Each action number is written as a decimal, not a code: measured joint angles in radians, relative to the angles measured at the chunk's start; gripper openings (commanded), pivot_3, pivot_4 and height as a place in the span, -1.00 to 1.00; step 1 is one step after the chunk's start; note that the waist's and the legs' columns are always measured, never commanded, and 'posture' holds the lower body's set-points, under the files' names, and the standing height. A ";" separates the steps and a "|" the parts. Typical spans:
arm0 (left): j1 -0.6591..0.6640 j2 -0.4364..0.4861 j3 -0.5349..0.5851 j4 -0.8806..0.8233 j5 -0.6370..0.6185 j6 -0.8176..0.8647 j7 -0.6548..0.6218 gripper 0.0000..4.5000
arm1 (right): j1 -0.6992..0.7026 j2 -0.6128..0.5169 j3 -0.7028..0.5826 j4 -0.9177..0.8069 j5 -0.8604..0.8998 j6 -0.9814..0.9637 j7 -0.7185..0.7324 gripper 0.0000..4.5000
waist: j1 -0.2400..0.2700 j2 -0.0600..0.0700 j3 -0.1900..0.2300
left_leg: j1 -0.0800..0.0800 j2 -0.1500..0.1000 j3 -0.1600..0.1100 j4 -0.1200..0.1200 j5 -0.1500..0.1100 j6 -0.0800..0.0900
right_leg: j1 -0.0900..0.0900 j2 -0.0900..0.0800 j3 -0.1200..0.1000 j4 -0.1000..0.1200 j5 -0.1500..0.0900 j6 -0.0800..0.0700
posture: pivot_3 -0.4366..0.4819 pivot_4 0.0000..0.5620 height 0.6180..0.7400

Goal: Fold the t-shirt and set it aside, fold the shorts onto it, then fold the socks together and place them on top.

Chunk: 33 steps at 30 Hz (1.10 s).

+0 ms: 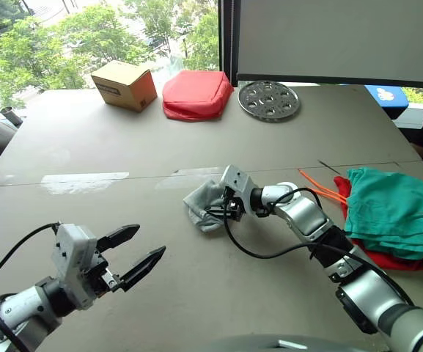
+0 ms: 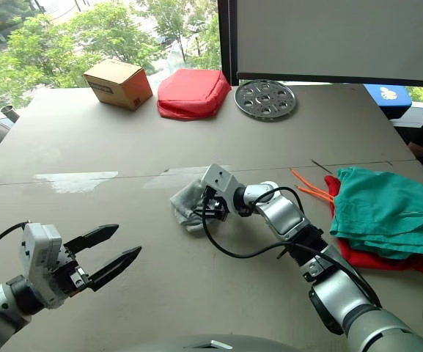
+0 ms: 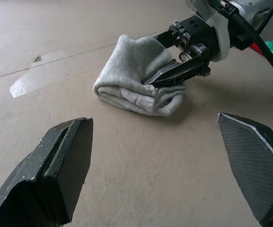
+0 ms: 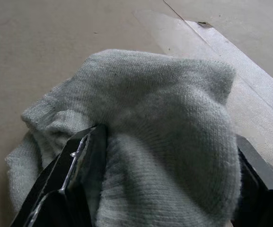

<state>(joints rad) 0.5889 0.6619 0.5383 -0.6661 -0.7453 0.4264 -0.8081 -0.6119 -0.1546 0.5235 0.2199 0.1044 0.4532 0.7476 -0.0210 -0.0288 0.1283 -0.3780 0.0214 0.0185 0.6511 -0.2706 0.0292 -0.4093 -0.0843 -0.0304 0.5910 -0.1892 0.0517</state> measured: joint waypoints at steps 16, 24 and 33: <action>-0.447 -0.032 -0.439 -0.050 -0.012 0.081 0.001 1.00 | 0.519 -0.123 -0.693 -0.822 0.437 0.403 -0.227 -1.00 | 0.044 0.000 0.000 | -0.004 -0.002 -0.001 0.002 0.000 0.000 | 0.000 -0.001 -0.002 -0.001 0.000 0.000 | -0.05 -0.47 0.98; -0.741 -0.144 -0.641 0.160 0.017 0.090 -0.053 1.00 | 0.484 -0.164 -1.354 -0.842 0.750 0.654 -0.699 -1.00 | 0.029 -0.001 -0.001 | -0.002 -0.002 0.003 0.001 0.000 0.001 | 0.001 0.000 0.002 -0.001 0.000 0.000 | -0.05 -0.47 0.98; -0.793 -0.155 -0.705 0.263 0.114 0.035 -0.125 1.00 | 0.442 -0.243 -1.386 -0.399 0.668 0.728 -0.832 0.17 | 0.038 0.001 -0.001 | -0.004 -0.003 0.003 0.001 0.000 0.001 | 0.002 0.001 0.003 -0.001 0.000 0.000 | -0.05 -0.47 0.98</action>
<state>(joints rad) -0.2040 0.5071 -0.1670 -0.4029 -0.6316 0.4614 -0.9329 -0.1697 -0.3978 -0.8625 -0.1795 0.7727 1.1809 -0.0844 0.0167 -0.0280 0.1273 -0.3816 0.0182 0.0215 0.6520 -0.2707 0.0306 -0.4076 -0.0836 -0.0279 0.5896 -0.1891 0.0515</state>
